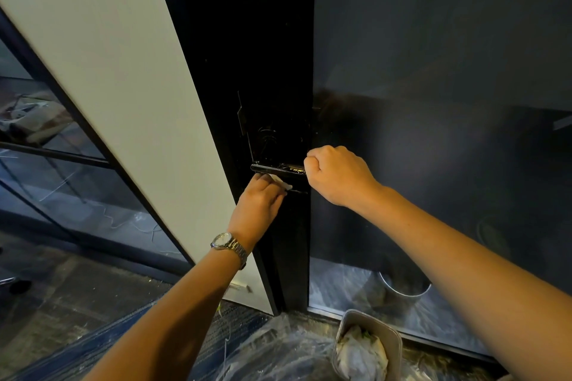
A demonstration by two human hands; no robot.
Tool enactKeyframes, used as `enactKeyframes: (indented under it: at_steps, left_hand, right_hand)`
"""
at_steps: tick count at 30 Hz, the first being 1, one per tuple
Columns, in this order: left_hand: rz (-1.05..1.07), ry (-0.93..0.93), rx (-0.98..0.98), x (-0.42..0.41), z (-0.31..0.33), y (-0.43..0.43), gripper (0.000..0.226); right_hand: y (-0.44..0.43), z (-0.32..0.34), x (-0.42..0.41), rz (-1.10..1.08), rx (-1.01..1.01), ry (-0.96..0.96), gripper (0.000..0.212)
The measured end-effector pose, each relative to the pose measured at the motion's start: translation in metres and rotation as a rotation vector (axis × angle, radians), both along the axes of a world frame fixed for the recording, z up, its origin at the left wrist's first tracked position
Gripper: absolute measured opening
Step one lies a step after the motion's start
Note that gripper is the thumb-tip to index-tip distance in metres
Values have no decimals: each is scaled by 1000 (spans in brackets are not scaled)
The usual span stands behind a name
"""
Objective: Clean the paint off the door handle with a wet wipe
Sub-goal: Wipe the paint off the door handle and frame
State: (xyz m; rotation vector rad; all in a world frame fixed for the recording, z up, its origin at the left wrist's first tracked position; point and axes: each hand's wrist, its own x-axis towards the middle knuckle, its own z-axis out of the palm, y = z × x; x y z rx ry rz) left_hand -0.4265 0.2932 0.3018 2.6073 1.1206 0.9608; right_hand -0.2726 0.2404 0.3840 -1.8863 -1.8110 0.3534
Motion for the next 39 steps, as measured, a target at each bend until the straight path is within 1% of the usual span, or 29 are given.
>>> enactKeyframes:
  at_steps: [2,5,6,8,10,12,13,15,16,17,18,21,22,23,25,26,27,29,31,32,33,34,37,39]
  left_hand:
    - [36,-82,-93,2,2,1,17]
    - [230,-297,-289,6,3,-1,27]
    - [253,-292,-288,7,3,-3,28]
    - [183,-158,-208,6,5,-3,25]
    - [9,19,-106,1,9,3,17]
    - [-87,91,-65,-4,11,11,13]
    - [-71,86,-100,-3,10,14,16]
    - [78,-30,-215,2,7,10,30]
    - [141,-98,-246,6,5,6,34]
    - [163,-117,-246,9,2,2,35]
    - [138,-85,-216,11,-2,-2,36]
    - [-24,116,-81,3,-8,1,36]
    - [-29,124,-75,1,-8,4,35]
    - [4,86,-93,2,-8,5,34]
    - [137,-60,-150,11,-6,2,33]
    - [201,-97,-183,17,-5,1,32]
    - [224,-80,-187,19,-4,1,31]
    - [117,56,-96,14,-4,5,29]
    - [-42,253,-24,1,0,16,28]
    - [-80,287,-23,-3,2,21,27]
    - [-78,257,-49,-4,3,23,27]
    - [-28,155,-105,-1,4,21,26]
    - [246,-308,-428,16,10,11,25]
    - [363,-513,-637,20,7,12,29]
  right_hand:
    - [0,1,0,2,-2,-6,37]
    - [0,2,0,0,3,-8,36]
    - [0,2,0,-1,5,-10,36]
    - [0,1,0,-1,6,-15,36]
    - [1,2,0,5,3,-18,37]
    - [0,1,0,11,2,-21,38]
    - [0,2,1,13,2,-26,38]
    - [1,1,1,11,3,-28,38]
    - [1,1,1,10,4,-27,37]
    - [1,1,1,9,4,-26,37]
    - [1,1,0,9,6,-27,37]
    - [0,2,-1,11,10,-29,38]
    - [-1,2,-1,12,8,-26,37]
    - [-1,3,-1,13,6,-21,36]
    - [-1,2,-1,9,2,-15,35]
    - [-1,2,0,2,3,-16,34]
    - [0,1,0,-1,2,-16,34]
    - [1,0,0,5,-1,-14,35]
    - [1,0,1,16,-6,-13,37]
    - [0,1,2,18,-8,-11,37]
    - [0,1,1,16,-9,-8,37]
    - [0,1,1,12,-9,-7,37]
    - [-1,3,-1,-8,-12,-11,34]
    - [-1,4,-2,-10,-14,-15,34]
